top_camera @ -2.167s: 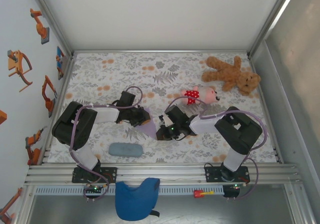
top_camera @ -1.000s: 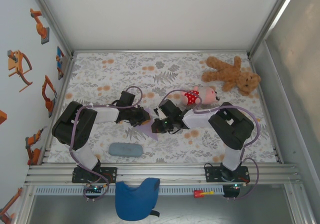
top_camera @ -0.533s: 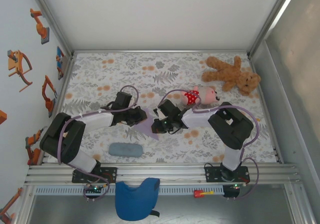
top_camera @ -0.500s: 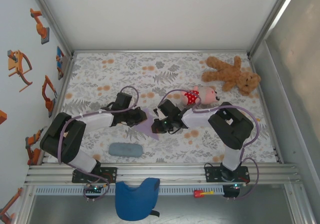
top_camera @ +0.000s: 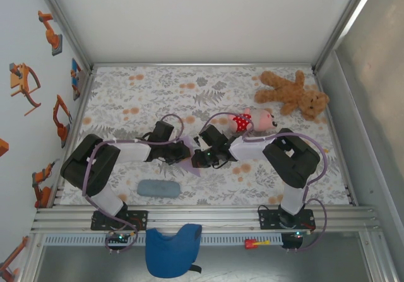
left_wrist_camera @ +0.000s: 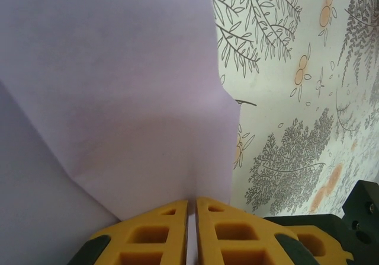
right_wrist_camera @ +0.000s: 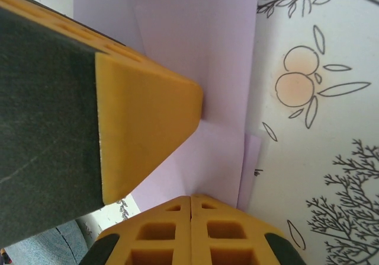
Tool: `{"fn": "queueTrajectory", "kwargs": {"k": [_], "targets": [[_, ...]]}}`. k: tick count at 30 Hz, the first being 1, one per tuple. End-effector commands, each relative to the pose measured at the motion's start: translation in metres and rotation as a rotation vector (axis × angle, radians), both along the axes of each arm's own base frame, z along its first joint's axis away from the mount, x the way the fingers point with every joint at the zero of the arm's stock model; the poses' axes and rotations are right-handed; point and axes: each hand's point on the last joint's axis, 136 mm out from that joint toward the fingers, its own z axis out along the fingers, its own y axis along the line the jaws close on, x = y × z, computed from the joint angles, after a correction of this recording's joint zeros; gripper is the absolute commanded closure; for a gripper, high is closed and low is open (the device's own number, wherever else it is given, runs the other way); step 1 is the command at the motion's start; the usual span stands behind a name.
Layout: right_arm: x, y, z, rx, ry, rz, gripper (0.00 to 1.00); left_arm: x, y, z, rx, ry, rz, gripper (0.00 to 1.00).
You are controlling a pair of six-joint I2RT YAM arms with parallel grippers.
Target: Fold a paper plane with a square sheet of paper (pick it up from the middle)
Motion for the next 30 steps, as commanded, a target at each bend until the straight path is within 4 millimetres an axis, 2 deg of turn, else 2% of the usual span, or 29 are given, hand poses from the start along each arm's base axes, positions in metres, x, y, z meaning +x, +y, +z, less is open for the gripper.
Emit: {"fn": "queueTrajectory", "kwargs": {"k": [1, 7, 13, 25, 30], "targets": [[-0.019, -0.04, -0.047, -0.221, 0.082, -0.019, 1.0, 0.001, 0.006, -0.014, 0.064, -0.001, -0.011, 0.88], [-0.031, -0.063, -0.064, -0.313, 0.107, -0.008, 1.0, 0.012, 0.025, -0.022, 0.134, -0.007, 0.023, 0.88], [-0.041, -0.076, -0.078, -0.363, 0.141, -0.007, 1.0, 0.035, 0.042, -0.024, 0.124, -0.006, 0.061, 0.88], [-0.042, -0.08, -0.077, -0.375, 0.141, -0.011, 1.0, 0.089, 0.092, -0.029, 0.148, -0.018, 0.179, 0.88], [-0.037, -0.071, -0.07, -0.339, 0.127, -0.016, 1.0, 0.109, 0.102, -0.025, 0.155, -0.027, 0.205, 0.88]]}}
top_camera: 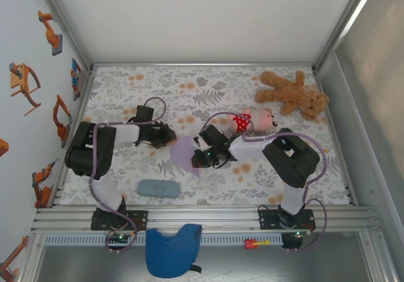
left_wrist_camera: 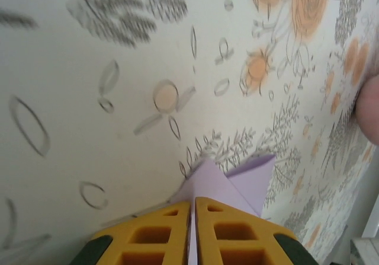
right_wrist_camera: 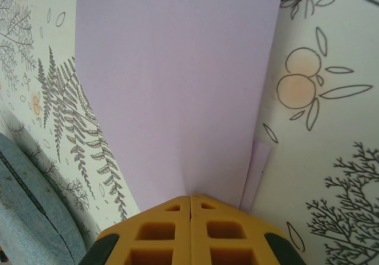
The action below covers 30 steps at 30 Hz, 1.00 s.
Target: Fold a paper plane with a square sheet of paper (pick it up from the middle)
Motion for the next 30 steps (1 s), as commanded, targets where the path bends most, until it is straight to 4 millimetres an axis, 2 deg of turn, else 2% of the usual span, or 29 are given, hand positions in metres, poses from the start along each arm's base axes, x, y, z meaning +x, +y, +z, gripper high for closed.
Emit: {"fn": "queueTrajectory", "kwargs": {"k": [1, 4, 6, 10, 12, 14, 17, 19, 22, 25, 30], "targets": [[-0.033, -0.066, -0.063, -0.315, 0.119, -0.034, 1.0, 0.024, 0.04, -0.02, 0.171, -0.026, 0.085, 0.88], [-0.02, -0.045, -0.044, -0.229, 0.078, -0.039, 1.0, 0.033, 0.038, -0.001, 0.16, -0.061, 0.087, 0.87], [-0.005, -0.026, -0.02, -0.145, 0.026, -0.046, 1.0, 0.037, 0.038, 0.015, 0.157, -0.086, 0.094, 0.86], [0.029, 0.014, 0.047, 0.055, -0.111, -0.077, 1.0, 0.034, 0.041, 0.05, 0.132, -0.142, 0.132, 0.82], [0.039, 0.022, 0.071, 0.115, -0.166, -0.098, 0.95, 0.027, 0.045, 0.062, 0.132, -0.159, 0.159, 0.78], [0.045, 0.021, 0.083, 0.135, -0.212, -0.123, 0.84, 0.018, 0.051, 0.071, 0.133, -0.172, 0.187, 0.71], [0.05, 0.01, 0.087, 0.116, -0.287, -0.141, 0.77, 0.001, 0.059, 0.08, 0.126, -0.19, 0.232, 0.58], [0.052, 0.003, 0.084, 0.08, -0.31, -0.143, 0.74, -0.011, 0.063, 0.082, 0.109, -0.198, 0.262, 0.44], [0.054, 0.002, 0.078, 0.062, -0.315, -0.137, 0.68, -0.026, 0.066, 0.086, 0.067, -0.211, 0.305, 0.3], [0.056, 0.006, 0.071, 0.056, -0.301, -0.13, 0.66, -0.037, 0.065, 0.086, 0.019, -0.215, 0.324, 0.21], [0.065, 0.006, 0.054, 0.025, -0.285, -0.15, 0.65, -0.051, 0.063, 0.082, -0.012, -0.206, 0.322, 0.15]]}}
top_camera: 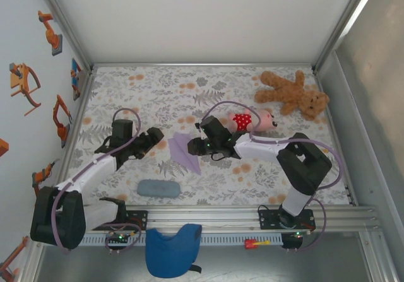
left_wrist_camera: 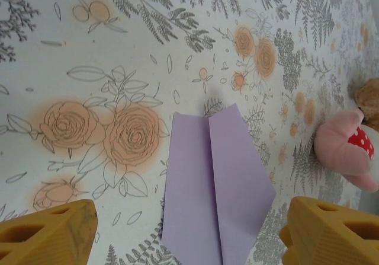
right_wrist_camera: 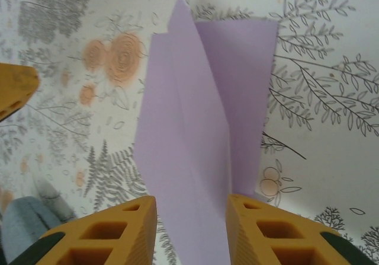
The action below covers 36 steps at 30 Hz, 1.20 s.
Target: Fold a paper plane with a square sheet of paper (pick it up from the middle)
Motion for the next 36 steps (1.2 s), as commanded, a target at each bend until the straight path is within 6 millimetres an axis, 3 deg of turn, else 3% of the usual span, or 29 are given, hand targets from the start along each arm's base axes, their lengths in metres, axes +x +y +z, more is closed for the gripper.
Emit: {"fn": "queueTrajectory", "kwargs": {"k": [1, 7, 10, 16, 20, 30, 36], "targets": [[0.017, 0.001, -0.002, -0.012, -0.031, -0.033, 0.64, -0.002, -0.006, 0.008, -0.051, -0.021, 0.0, 0.14], [0.021, 0.011, -0.012, 0.026, -0.005, 0.006, 0.67, -0.005, -0.01, 0.011, -0.067, -0.037, -0.024, 0.1], [0.022, 0.019, -0.013, 0.077, 0.013, 0.032, 0.77, -0.005, -0.015, 0.015, -0.085, -0.05, -0.048, 0.1], [0.031, 0.028, 0.003, 0.167, -0.009, 0.051, 0.98, -0.006, -0.023, 0.02, -0.111, -0.068, -0.094, 0.09], [0.035, 0.031, 0.033, 0.256, -0.054, 0.06, 1.0, -0.005, -0.032, 0.035, -0.159, -0.111, -0.143, 0.08], [0.031, 0.034, 0.13, 0.517, -0.129, 0.097, 1.0, -0.004, -0.061, 0.109, -0.373, -0.303, -0.257, 0.1], [0.026, 0.038, 0.163, 0.652, -0.111, 0.124, 1.0, -0.007, -0.079, 0.128, -0.414, -0.358, -0.328, 0.18]]}}
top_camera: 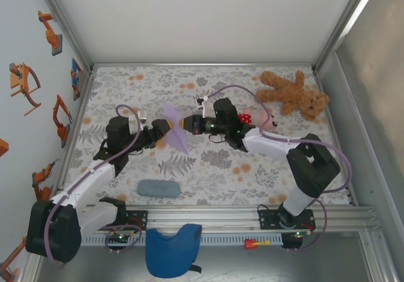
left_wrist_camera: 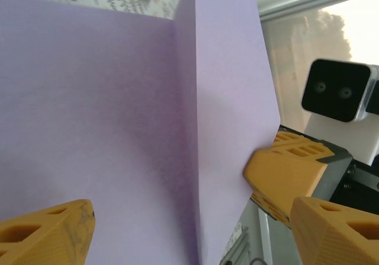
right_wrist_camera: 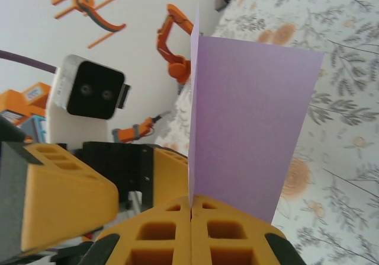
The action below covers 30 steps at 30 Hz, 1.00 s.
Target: Fold a paper plane with a square sheet of paper (pick it up from the middle)
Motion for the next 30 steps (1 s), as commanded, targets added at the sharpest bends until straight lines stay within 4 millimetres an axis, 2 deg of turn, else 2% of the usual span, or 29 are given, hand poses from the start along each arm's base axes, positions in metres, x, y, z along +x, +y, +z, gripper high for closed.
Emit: {"fn": "queueTrajectory", "kwargs": {"k": [1, 10, 17, 25, 30], "targets": [[-0.007, 0.001, 0.027, 0.11, 0.01, 0.041, 1.0, -0.001, -0.016, 0.034, -0.065, -0.095, -0.072, 0.2], [-0.009, 0.001, 0.045, 0.192, 0.038, 0.061, 1.0, -0.005, -0.035, 0.048, -0.094, -0.16, -0.158, 0.39], [-0.006, -0.003, 0.046, 0.21, 0.056, 0.052, 1.0, -0.011, -0.04, 0.067, -0.151, -0.256, -0.198, 0.52], [-0.004, -0.006, 0.046, 0.215, 0.059, 0.043, 1.0, -0.012, -0.038, 0.065, -0.138, -0.247, -0.193, 0.66], [-0.003, -0.007, 0.045, 0.214, 0.066, 0.037, 1.0, -0.012, -0.038, 0.062, -0.128, -0.24, -0.193, 0.7]]}}
